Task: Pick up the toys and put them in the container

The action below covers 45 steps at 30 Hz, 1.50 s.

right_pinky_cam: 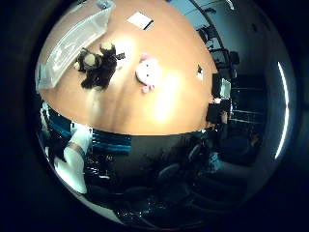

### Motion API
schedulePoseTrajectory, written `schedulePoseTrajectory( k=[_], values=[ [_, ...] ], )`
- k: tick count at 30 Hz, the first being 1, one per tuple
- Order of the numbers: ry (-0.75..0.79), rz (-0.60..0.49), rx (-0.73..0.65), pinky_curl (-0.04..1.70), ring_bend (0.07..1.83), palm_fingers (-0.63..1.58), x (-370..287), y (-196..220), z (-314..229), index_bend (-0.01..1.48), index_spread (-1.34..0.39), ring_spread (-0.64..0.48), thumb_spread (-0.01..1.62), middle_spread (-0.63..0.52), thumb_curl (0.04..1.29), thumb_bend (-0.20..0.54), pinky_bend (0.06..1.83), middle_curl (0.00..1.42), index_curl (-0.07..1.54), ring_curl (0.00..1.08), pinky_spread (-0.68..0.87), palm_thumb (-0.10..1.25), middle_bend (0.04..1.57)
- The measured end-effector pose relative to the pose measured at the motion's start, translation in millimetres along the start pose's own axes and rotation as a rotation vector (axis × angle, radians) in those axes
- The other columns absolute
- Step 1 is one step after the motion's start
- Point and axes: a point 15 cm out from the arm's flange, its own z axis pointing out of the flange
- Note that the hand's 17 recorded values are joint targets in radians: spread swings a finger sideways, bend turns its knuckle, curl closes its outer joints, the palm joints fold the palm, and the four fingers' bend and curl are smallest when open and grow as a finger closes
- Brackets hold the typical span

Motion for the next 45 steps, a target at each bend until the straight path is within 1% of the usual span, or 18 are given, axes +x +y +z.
schedulePoseTrajectory(
  k=[7,13,20,26,30,39,45],
  values=[
    [-0.009,0.018,-0.027,0.28,0.27,0.16,24.7,2.3,4.3,0.16,-0.4,0.18,1.01,0.0,0.26,-0.026,0.38,0.33,0.27,0.24,0.4,0.37,0.2],
    [0.014,0.075,-0.011,0.29,0.26,0.17,71.8,-5.2,1.3,0.16,-0.4,0.18,1.01,0.0,0.26,-0.026,0.37,0.33,0.26,0.24,0.4,0.38,0.2],
    [0.022,0.143,-0.023,0.29,0.25,0.17,136.9,-13.2,21.0,0.16,-0.4,0.18,1.01,0.0,0.26,-0.026,0.37,0.33,0.27,0.25,0.4,0.38,0.2],
    [0.012,0.177,-0.04,0.29,0.25,0.17,184.2,-26.9,65.8,0.16,-0.4,0.18,1.03,0.0,0.26,-0.026,0.36,0.33,0.27,0.26,0.4,0.38,0.2],
    [0.002,0.184,-0.049,0.3,0.25,0.16,207.2,-40.5,107.4,0.16,-0.4,0.18,1.03,0.0,0.26,-0.024,0.36,0.32,0.27,0.26,0.41,0.39,0.19],
    [-0.066,0.188,-0.109,0.3,0.23,0.12,232.5,-62.9,175.3,0.17,-0.4,0.18,1.03,0.02,0.26,-0.025,0.35,0.31,0.28,0.26,0.41,0.39,0.19],
    [-0.083,0.191,-0.127,0.3,0.23,0.12,255.3,-83.2,210.1,0.17,-0.4,0.19,1.03,0.02,0.26,-0.025,0.35,0.31,0.28,0.26,0.41,0.39,0.19]
  ],
)
